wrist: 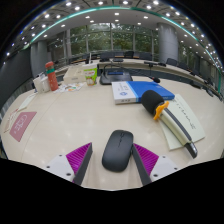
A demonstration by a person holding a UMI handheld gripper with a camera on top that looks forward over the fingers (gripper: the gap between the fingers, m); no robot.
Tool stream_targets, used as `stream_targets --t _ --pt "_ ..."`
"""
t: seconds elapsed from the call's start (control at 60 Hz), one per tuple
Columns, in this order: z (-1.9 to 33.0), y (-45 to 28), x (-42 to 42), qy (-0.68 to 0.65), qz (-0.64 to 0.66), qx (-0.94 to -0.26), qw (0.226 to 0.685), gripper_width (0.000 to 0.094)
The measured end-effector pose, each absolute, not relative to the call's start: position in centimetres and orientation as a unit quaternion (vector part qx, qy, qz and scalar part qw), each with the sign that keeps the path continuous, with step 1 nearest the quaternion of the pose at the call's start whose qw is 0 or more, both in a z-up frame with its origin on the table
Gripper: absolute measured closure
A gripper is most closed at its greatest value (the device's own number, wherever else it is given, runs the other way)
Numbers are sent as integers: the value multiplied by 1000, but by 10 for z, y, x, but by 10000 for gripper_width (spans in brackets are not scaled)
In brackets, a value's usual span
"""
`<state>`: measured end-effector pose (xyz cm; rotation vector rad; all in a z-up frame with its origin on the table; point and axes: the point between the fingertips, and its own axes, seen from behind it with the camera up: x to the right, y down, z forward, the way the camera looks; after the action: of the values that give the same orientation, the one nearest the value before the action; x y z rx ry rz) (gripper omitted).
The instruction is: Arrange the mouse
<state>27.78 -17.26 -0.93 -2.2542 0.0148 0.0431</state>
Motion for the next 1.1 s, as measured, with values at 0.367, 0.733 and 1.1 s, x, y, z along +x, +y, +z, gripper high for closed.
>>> stream_targets --t 0.367,0.733,1.1 --pt "-11 -149 286 19 -15 -893 449 528" --pt "76 -141 266 60 -19 -860 506 591" --pt "212 -112 23 23 -3 -816 578 594"
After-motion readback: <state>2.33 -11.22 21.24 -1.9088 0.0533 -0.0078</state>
